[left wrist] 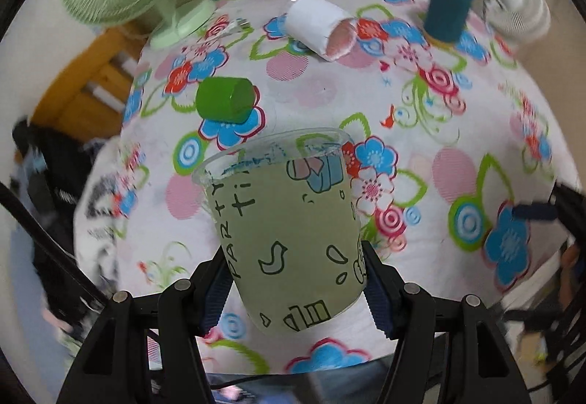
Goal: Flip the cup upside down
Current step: 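Roll the left gripper further, turning the cup rim-down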
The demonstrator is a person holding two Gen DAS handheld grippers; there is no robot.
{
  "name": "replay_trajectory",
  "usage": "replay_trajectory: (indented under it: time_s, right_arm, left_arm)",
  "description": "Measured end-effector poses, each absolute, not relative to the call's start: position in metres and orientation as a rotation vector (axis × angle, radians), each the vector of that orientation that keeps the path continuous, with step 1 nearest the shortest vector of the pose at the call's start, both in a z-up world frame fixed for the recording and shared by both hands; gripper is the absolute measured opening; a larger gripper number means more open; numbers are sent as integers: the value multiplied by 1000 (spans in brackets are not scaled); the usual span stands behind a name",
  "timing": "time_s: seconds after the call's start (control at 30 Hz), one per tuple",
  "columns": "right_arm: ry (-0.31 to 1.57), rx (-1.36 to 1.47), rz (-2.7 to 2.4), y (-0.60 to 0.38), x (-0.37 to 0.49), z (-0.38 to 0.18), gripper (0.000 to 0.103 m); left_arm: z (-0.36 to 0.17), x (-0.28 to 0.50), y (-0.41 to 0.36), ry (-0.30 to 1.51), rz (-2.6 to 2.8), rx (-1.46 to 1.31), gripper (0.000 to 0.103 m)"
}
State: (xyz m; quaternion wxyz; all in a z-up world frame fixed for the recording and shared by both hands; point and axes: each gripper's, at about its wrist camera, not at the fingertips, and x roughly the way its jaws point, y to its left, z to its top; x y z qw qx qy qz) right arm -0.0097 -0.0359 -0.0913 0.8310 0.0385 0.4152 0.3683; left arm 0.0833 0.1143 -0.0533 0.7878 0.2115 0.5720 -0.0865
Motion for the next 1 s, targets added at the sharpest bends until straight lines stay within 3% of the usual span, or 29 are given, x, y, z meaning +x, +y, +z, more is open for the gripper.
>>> replay_trajectory:
  time_s: [0.23, 0.5, 0.73, 1.0]
  right_arm:
    - [878, 93, 784, -37, -12, -92, 90]
    - [885, 106, 787, -39, -15, -95, 90]
    - [883, 105, 789, -38, -16, -97, 90]
    - [887, 131, 778, -44, -12, -102, 90]
  left_arm:
    - [-66, 80, 103, 1328, -235, 684, 66]
    - [-75, 81, 94, 1573, -321, 845, 66]
    - [-98, 82, 88, 1855, -360, 890, 66]
    - [-120, 91, 73, 2020, -388, 814, 66]
